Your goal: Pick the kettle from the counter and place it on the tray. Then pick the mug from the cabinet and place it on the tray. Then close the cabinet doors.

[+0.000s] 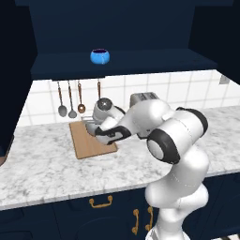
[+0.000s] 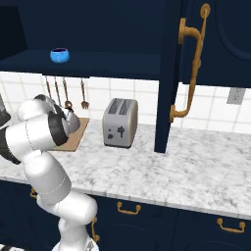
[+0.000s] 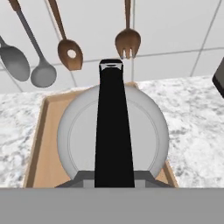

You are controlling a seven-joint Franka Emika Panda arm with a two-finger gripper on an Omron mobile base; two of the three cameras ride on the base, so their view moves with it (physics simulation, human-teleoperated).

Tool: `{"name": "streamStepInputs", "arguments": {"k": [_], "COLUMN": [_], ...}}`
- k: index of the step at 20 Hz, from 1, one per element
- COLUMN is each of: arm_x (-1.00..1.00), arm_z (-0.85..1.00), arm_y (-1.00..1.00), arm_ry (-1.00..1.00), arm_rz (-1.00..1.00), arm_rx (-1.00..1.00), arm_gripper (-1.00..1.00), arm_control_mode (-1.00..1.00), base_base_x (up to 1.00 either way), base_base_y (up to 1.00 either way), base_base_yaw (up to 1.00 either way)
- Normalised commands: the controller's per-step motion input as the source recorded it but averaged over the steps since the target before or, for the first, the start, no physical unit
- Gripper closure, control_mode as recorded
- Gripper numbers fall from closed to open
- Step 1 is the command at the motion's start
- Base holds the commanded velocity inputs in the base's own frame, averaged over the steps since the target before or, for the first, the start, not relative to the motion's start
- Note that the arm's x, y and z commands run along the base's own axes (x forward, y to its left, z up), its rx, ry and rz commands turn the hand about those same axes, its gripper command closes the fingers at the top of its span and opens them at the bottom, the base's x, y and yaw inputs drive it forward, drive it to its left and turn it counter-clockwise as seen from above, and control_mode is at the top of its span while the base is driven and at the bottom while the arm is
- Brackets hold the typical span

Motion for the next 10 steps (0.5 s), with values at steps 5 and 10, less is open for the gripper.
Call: {"name": "streamStepInputs", "arguments": {"k": [5,10], "arm_x": [0.20,0.27], "arm_z": [-0.18,-0.13], "arm_y": [0.23,0.11], "arm_ry": [0.01,0.05], "arm_rz": [-0.04,-0.05], "arm_rx": [0.03,0.10], "arm_gripper": [1.00,1.00], "arm_control_mode": [-1.00,-1.00], "base_base_x": [0.00,0.00], "base_base_y": [0.00,0.00], "base_base_yaw": [0.00,0.00]}}
